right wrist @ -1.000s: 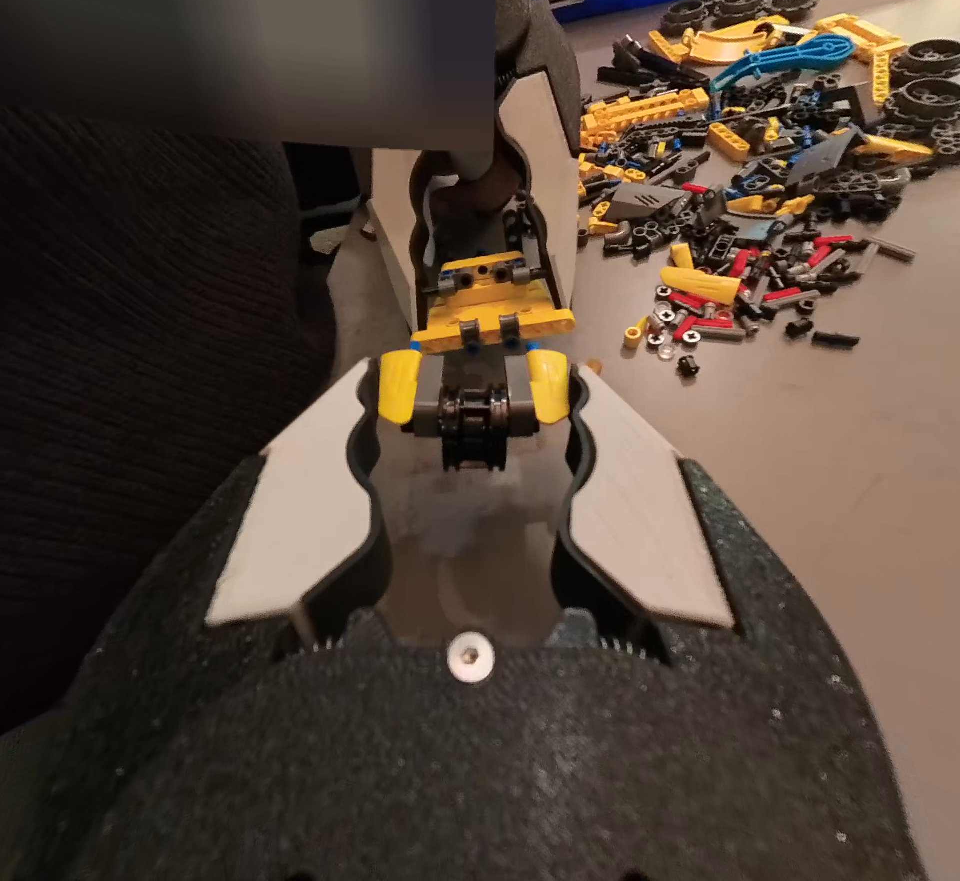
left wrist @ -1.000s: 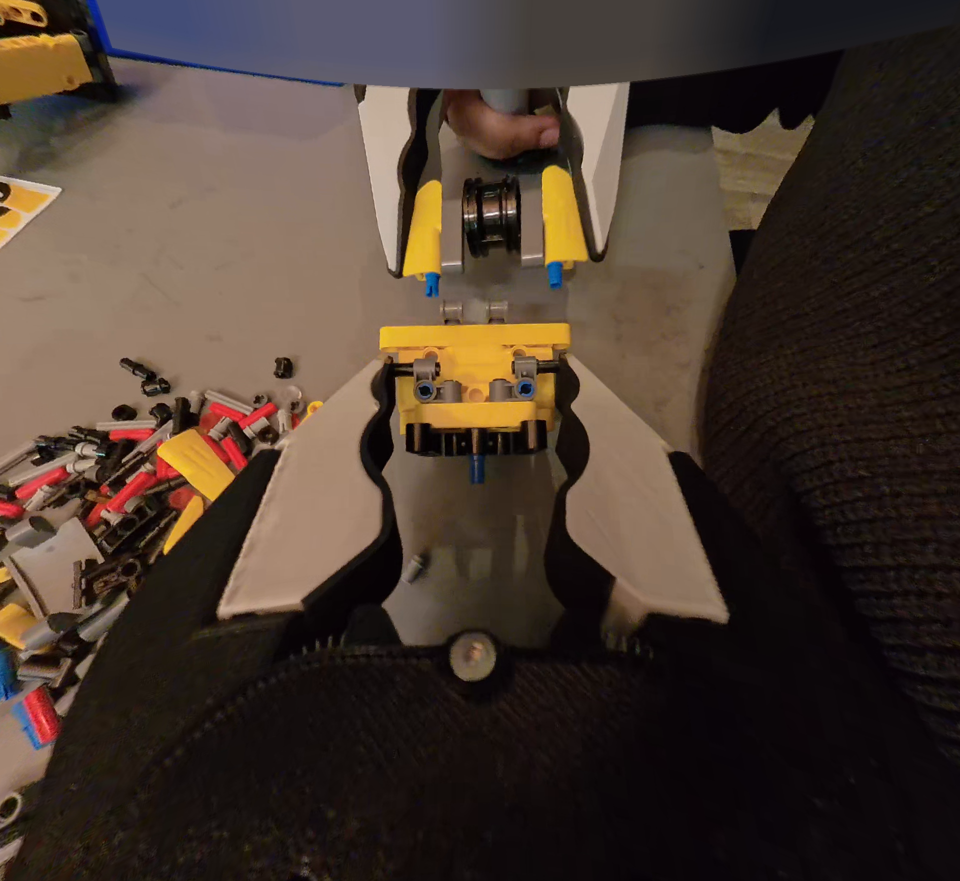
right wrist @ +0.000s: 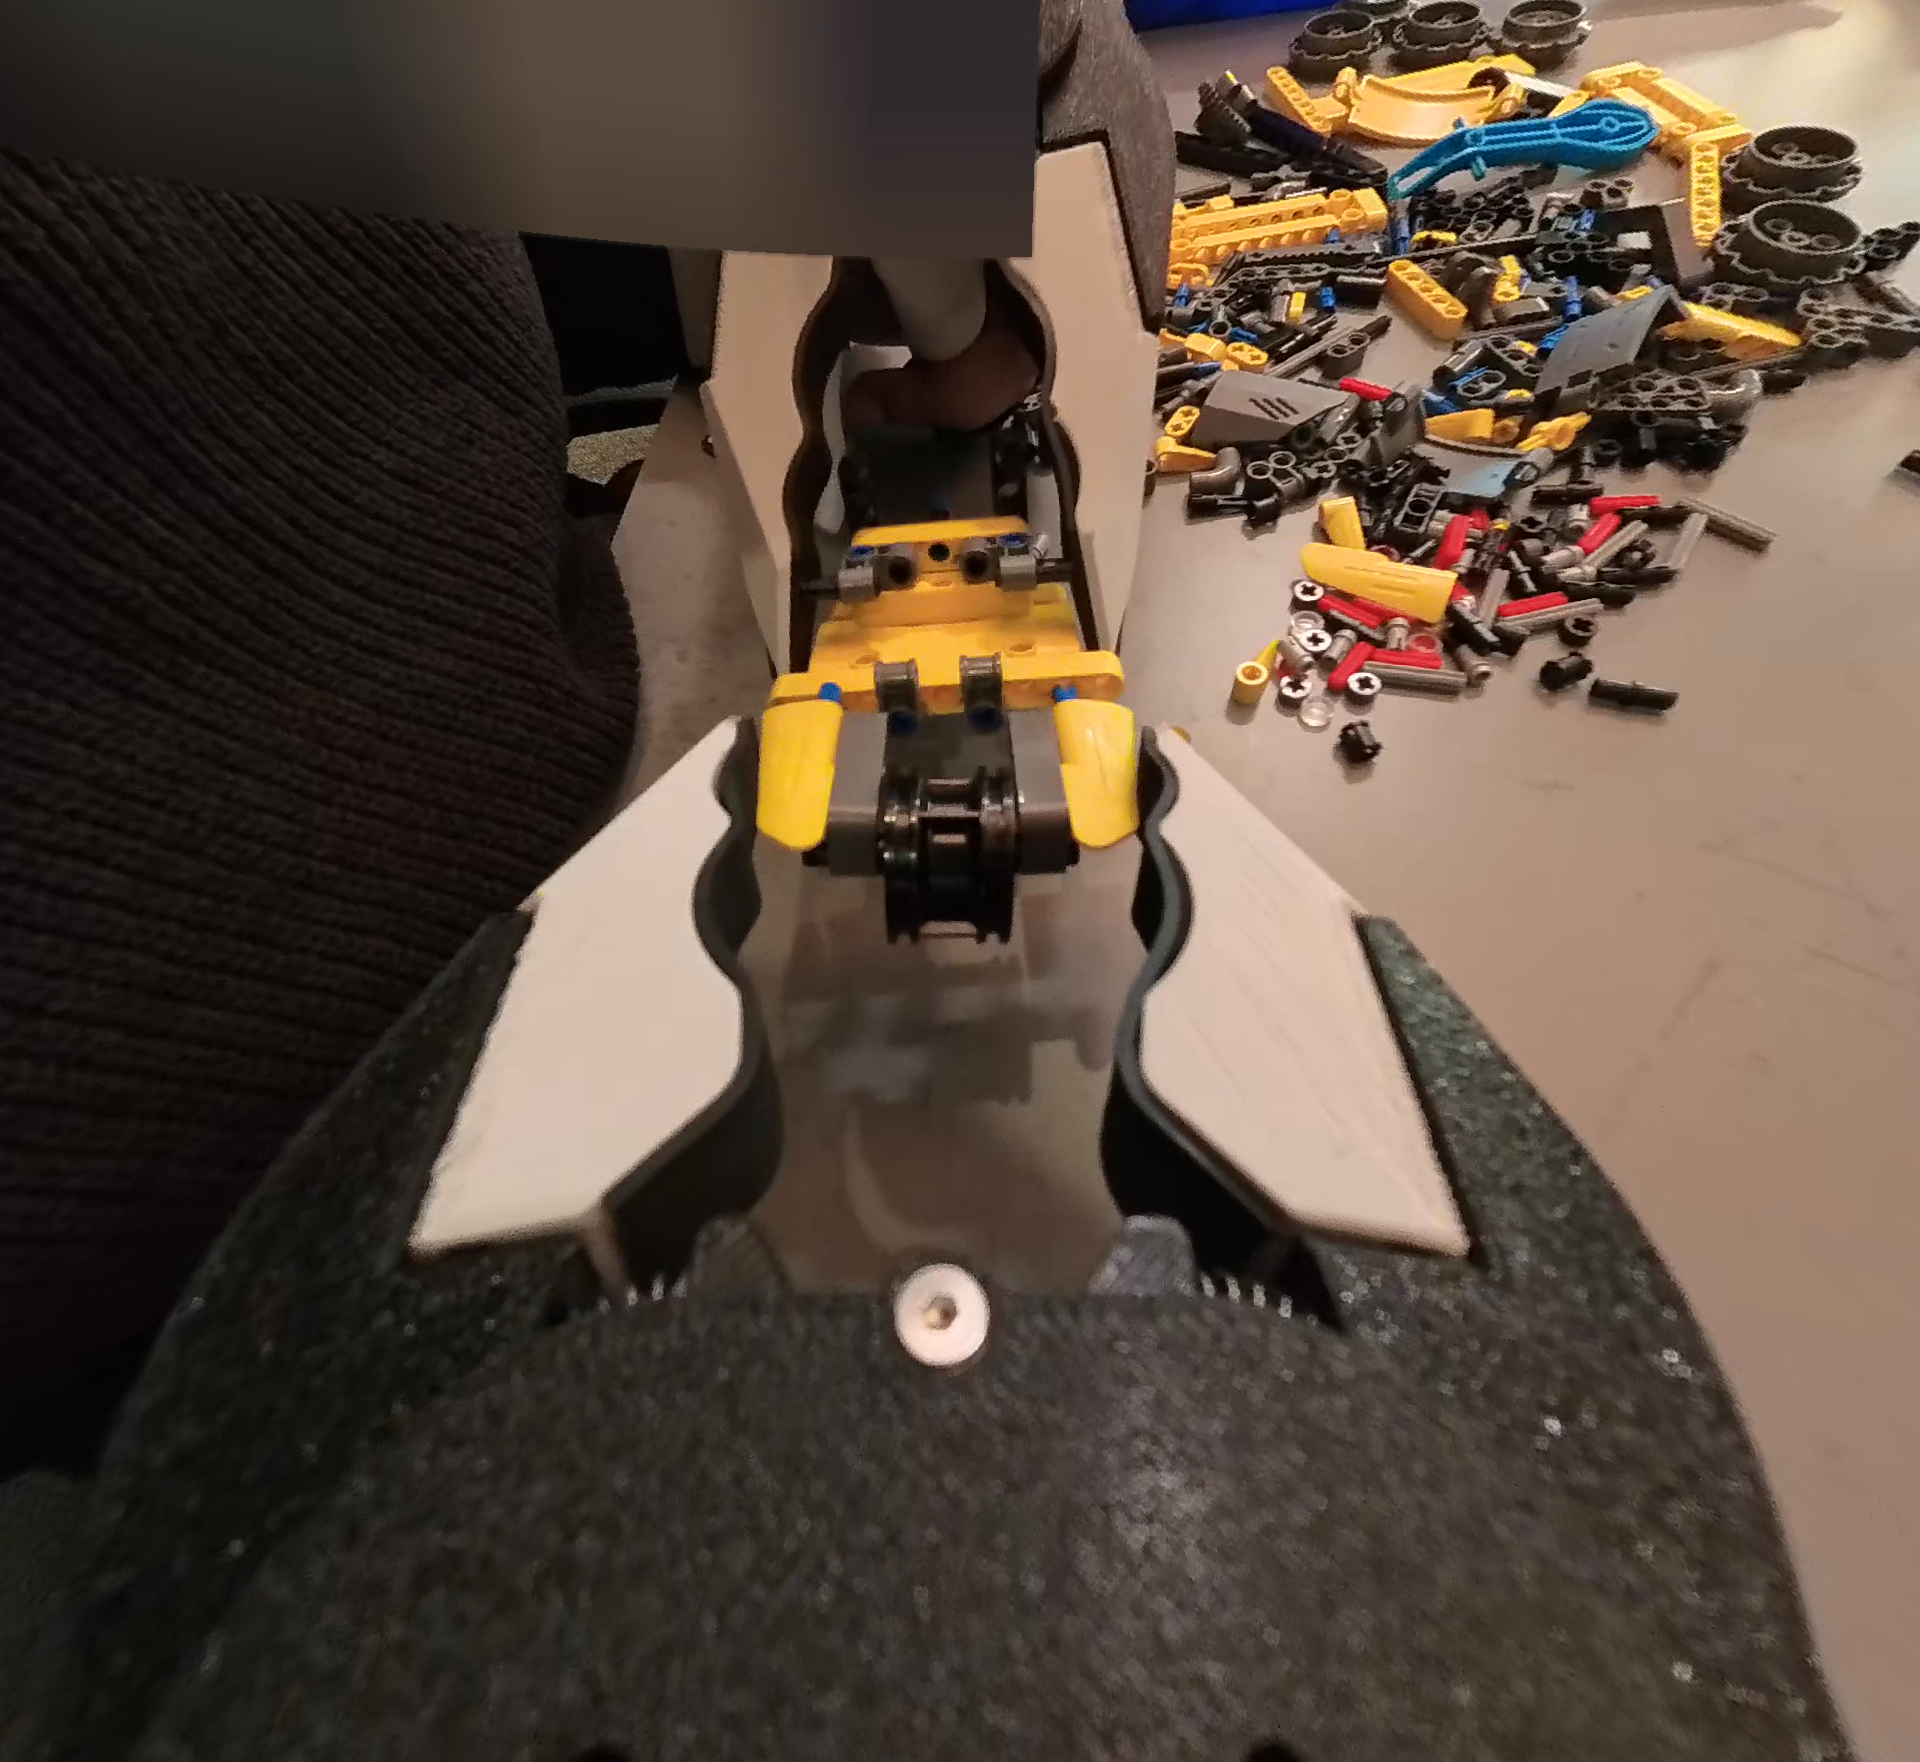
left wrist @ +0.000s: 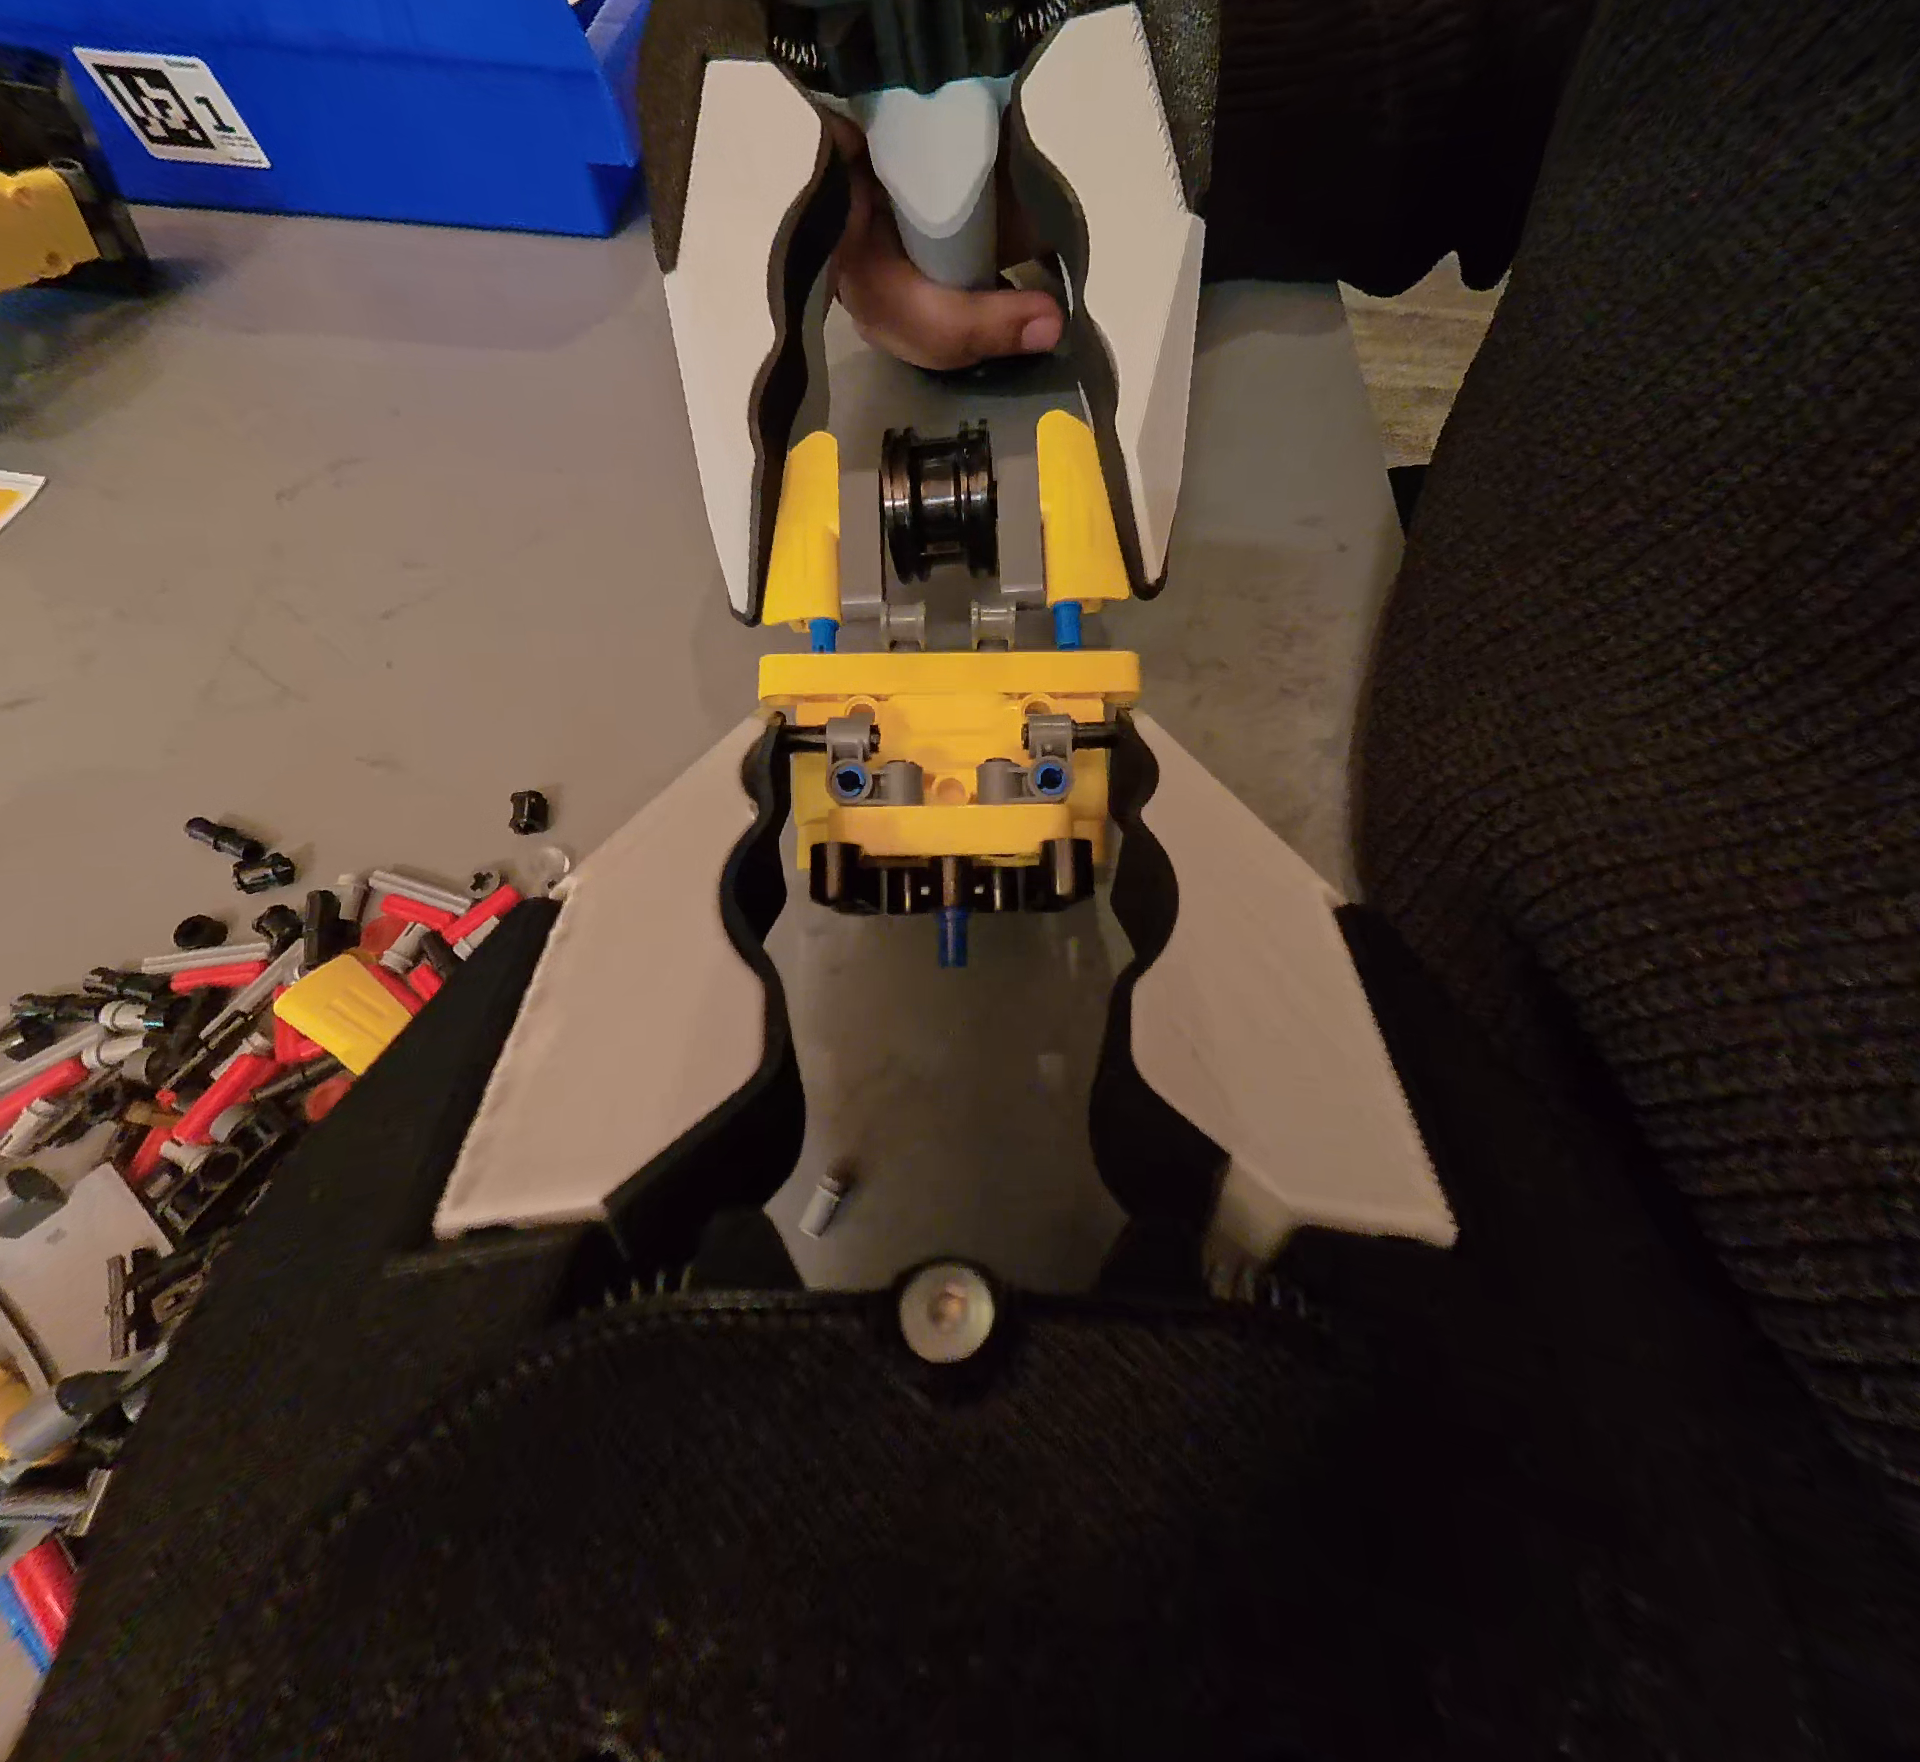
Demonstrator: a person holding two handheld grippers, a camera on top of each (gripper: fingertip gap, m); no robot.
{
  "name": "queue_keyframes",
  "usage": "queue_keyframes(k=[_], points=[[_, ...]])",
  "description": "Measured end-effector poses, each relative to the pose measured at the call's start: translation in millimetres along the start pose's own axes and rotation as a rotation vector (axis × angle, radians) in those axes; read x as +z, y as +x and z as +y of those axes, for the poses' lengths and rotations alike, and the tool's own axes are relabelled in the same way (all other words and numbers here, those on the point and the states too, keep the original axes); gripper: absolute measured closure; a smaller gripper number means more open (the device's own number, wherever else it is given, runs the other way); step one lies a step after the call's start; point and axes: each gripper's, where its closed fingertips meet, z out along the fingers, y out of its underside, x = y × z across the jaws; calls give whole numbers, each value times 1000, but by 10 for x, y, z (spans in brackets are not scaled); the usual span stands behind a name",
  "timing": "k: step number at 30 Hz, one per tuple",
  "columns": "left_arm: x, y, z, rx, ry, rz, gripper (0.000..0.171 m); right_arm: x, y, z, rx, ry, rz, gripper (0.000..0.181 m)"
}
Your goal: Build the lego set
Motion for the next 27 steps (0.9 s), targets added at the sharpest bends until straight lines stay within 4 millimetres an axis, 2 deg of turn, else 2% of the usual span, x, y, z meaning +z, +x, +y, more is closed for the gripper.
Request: queue_keyframes(k=[12,22,27], points=[[42,-6,50,-8,-41,4,113,51,11,81,0,-57,18,109],[125,-39,219,15,-160,-10,113,99,86,276,-3,-181,73,109],[143,-92,369,43,-250,-25,113,136,94,377,-23,-249,90,109]])
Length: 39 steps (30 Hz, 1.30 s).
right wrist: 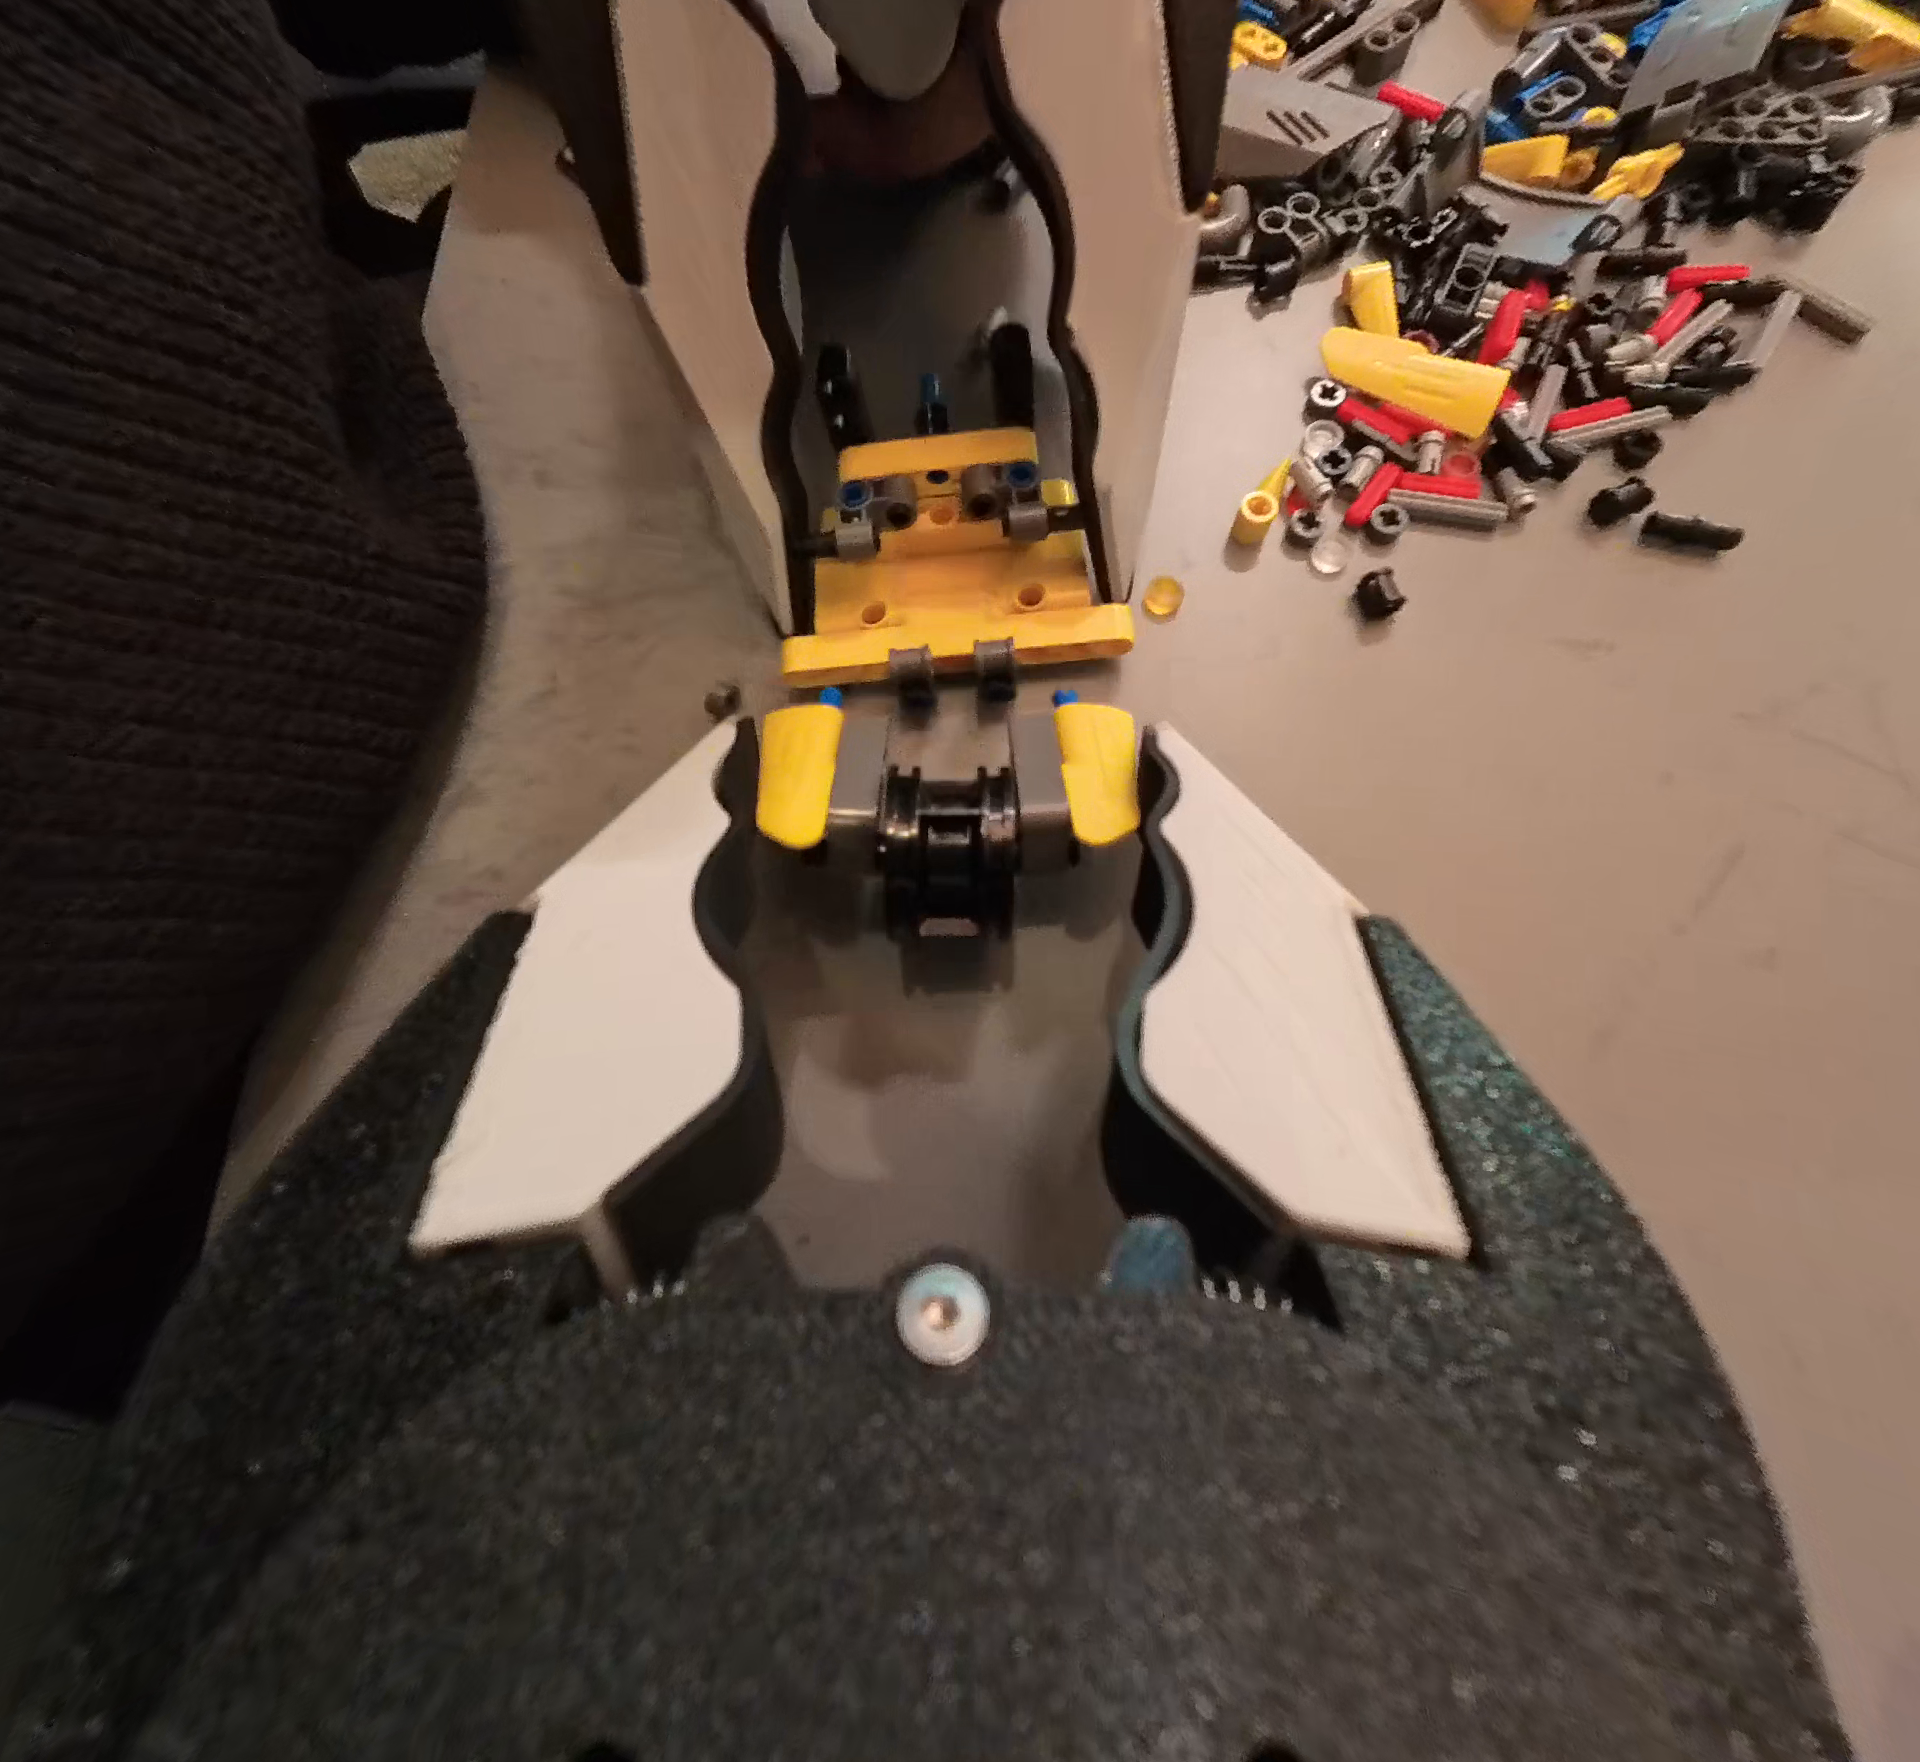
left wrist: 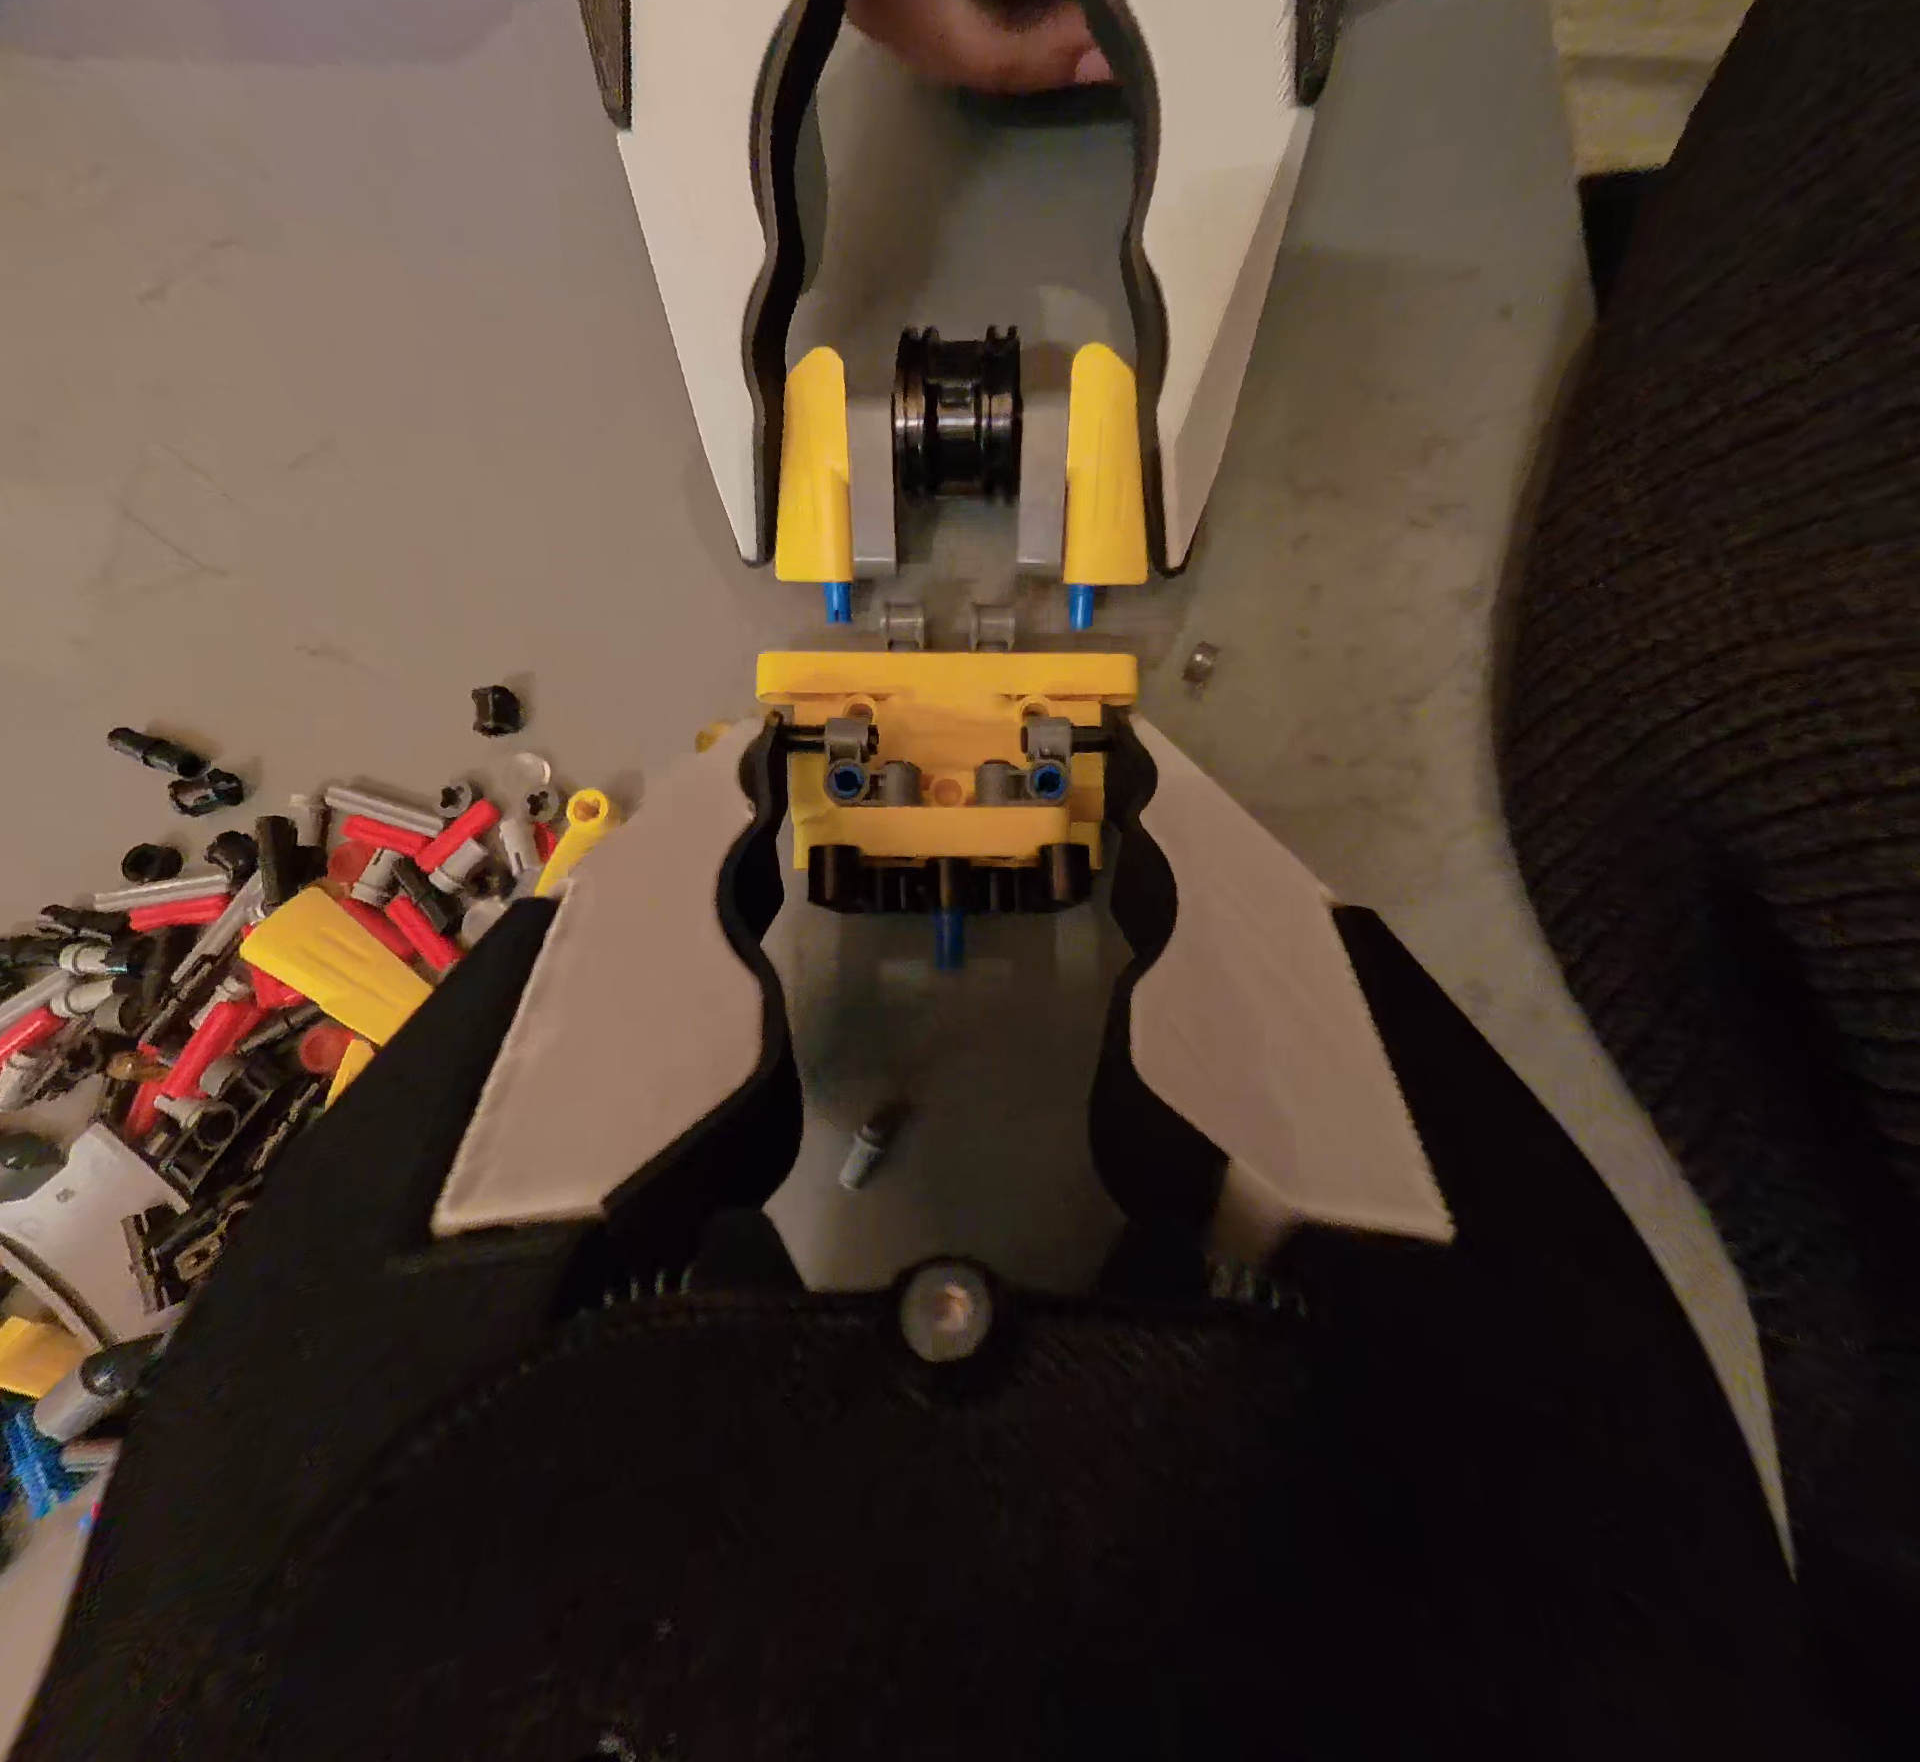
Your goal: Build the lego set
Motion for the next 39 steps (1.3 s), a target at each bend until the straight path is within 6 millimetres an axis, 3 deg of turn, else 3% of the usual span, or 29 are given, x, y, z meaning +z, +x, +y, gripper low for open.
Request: queue_keyframes(k=[7,13,16,19,26,39], points=[[9,24,41,12,-29,40,108,27,1,29,8,-24,-8,109],[26,52,-6,4,-29,53,83,25,11,25,17,-21,-9,109],[-65,-39,-111,-23,19,5,76,22,13,23,18,-20,-8,109],[-162,-100,-192,-21,17,-49,83,14,21,17,24,-13,-8,109],[-96,68,-254,5,-162,3,100,-43,85,69,30,-17,26,108],[-10,68,14,-49,-575,41,109,-160,88,122,30,2,57,108]])
